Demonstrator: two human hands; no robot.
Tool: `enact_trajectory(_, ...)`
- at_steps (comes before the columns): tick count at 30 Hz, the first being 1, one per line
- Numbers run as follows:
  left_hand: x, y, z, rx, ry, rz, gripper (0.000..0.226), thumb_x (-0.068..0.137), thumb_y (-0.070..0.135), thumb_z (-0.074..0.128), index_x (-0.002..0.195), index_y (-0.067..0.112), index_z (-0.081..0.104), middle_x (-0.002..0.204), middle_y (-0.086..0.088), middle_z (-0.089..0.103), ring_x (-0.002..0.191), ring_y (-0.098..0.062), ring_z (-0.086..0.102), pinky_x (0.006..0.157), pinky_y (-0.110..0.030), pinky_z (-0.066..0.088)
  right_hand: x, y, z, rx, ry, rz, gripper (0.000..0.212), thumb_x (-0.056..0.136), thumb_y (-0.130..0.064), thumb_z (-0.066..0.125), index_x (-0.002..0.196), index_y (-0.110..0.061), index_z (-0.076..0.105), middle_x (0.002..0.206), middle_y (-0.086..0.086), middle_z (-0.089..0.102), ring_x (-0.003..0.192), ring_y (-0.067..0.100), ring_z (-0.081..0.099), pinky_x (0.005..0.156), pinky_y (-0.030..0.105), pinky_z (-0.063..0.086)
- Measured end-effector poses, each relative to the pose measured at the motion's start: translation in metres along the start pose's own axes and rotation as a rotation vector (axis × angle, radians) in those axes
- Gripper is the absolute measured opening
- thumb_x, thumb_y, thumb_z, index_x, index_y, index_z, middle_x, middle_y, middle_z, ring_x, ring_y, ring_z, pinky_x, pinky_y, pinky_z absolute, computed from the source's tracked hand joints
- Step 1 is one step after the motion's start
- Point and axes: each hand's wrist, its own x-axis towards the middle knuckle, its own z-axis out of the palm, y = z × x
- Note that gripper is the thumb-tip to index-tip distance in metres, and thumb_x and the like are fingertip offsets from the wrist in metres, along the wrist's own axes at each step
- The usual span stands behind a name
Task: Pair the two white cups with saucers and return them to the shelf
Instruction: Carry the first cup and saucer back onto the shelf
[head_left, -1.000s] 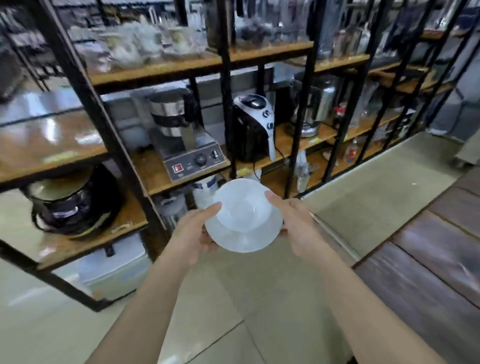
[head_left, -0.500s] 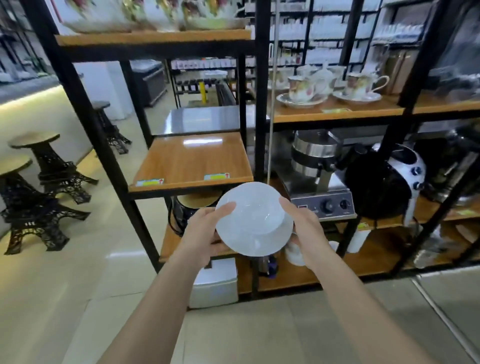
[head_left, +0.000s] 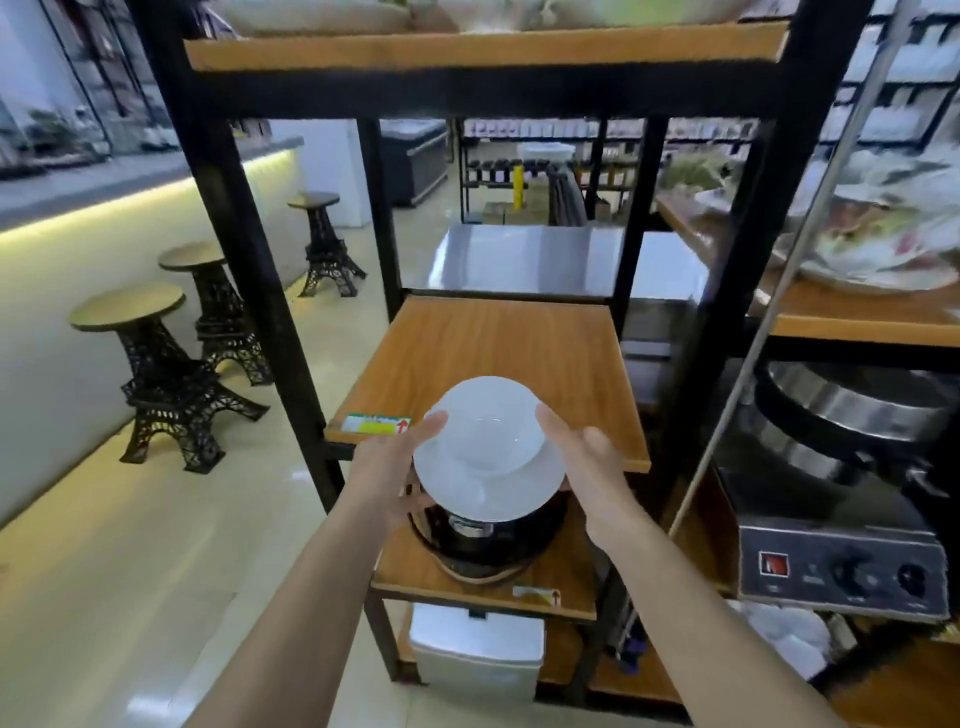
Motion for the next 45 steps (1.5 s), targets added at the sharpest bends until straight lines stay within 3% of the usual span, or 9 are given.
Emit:
enact_trajectory(4,0.049,0.021,0.002,-0.017,0.056,0.036,0.026,0.077,0.033,0.073,0.097,0.021,0.063,0.103,-0.008,0.068,0.09,-0.028,0.065,0.063,-0.036,0.053,0.055,-0.016,0.021,-0.064,-0.066,-0.006,0.051,0.085,-0.052,0.056,0.11,-0.008,0.053,0.103,0.007,0.057,0.079,0.007,0.05,0.061,0.023,0.038)
enact_trajectory(7,0.088,0.036,0.0,-0.012,0.158,0.017,0.052,0.072,0.038,0.076,0.112,0.008,0.062,0.11,-0.012,0.067,0.093,-0.031,0.064,0.06,-0.035,0.052,0.085,-0.028,0.039,-0.122,-0.058,0.002,0.063,0.087,-0.049,0.054,0.118,0.006,0.054,0.113,0.027,0.055,0.1,0.029,0.057,0.083,0.045,0.049)
enact_trajectory(9,0.114,0.044,-0.002,0.001,0.209,0.009,0.061,0.068,0.042,0.079,0.112,0.004,0.063,0.111,-0.014,0.067,0.095,-0.034,0.063,0.062,-0.036,0.053,0.105,-0.031,0.051,-0.151,-0.069,0.007,0.059,0.088,-0.049,0.053,0.108,0.006,0.057,0.109,0.03,0.056,0.101,0.034,0.057,0.087,0.043,0.048)
enact_trajectory(12,0.148,0.056,-0.004,-0.023,0.241,0.029,0.058,0.069,0.038,0.079,0.11,0.0,0.063,0.107,-0.015,0.067,0.089,-0.033,0.063,0.06,-0.036,0.053,0.136,-0.036,0.068,-0.175,-0.104,0.022,0.045,0.087,-0.055,0.049,0.092,-0.011,0.059,0.086,0.007,0.057,0.075,0.014,0.053,0.062,0.022,0.04)
enact_trajectory(15,0.176,0.065,-0.007,-0.01,0.221,0.03,0.052,0.07,0.035,0.079,0.105,0.0,0.065,0.106,-0.018,0.068,0.091,-0.033,0.064,0.059,-0.035,0.052,0.16,-0.037,0.082,-0.188,-0.086,0.028,0.048,0.088,-0.057,0.046,0.098,-0.012,0.058,0.082,0.002,0.053,0.072,0.01,0.049,0.061,0.021,0.037)
enact_trajectory(22,0.231,0.075,-0.02,0.043,0.274,0.007,0.053,0.067,0.041,0.079,0.101,0.003,0.065,0.104,-0.015,0.069,0.096,-0.034,0.064,0.09,-0.049,0.052,0.203,-0.039,0.117,-0.223,-0.041,0.055,0.048,0.087,-0.057,0.048,0.102,-0.011,0.054,0.083,0.001,0.052,0.072,0.01,0.049,0.06,0.021,0.036)
enact_trajectory(28,0.257,0.081,-0.023,0.038,0.278,-0.019,0.06,0.068,0.04,0.079,0.108,-0.001,0.062,0.105,-0.015,0.067,0.09,-0.031,0.06,0.07,-0.037,0.044,0.221,-0.034,0.129,-0.243,-0.023,0.086,0.057,0.085,-0.06,0.048,0.113,-0.012,0.052,0.096,0.004,0.055,0.084,0.014,0.053,0.064,0.023,0.039)
enact_trajectory(39,0.27,0.077,-0.023,0.106,0.261,-0.059,0.058,0.071,0.045,0.075,0.11,0.004,0.06,0.107,-0.013,0.064,0.1,-0.033,0.059,0.082,-0.04,0.048,0.233,-0.032,0.129,-0.328,-0.016,0.056,0.051,0.087,-0.057,0.047,0.102,-0.009,0.054,0.089,0.004,0.053,0.081,0.014,0.054,0.066,0.022,0.042)
enact_trajectory(45,0.268,0.074,-0.026,0.187,0.253,-0.041,0.042,0.076,0.047,0.071,0.082,0.008,0.057,0.085,-0.009,0.058,0.087,-0.027,0.054,0.076,-0.037,0.041,0.231,-0.032,0.13,-0.377,0.074,0.047,0.055,0.082,-0.064,0.047,0.088,-0.01,0.049,0.079,0.001,0.05,0.07,0.01,0.051,0.054,0.02,0.036)
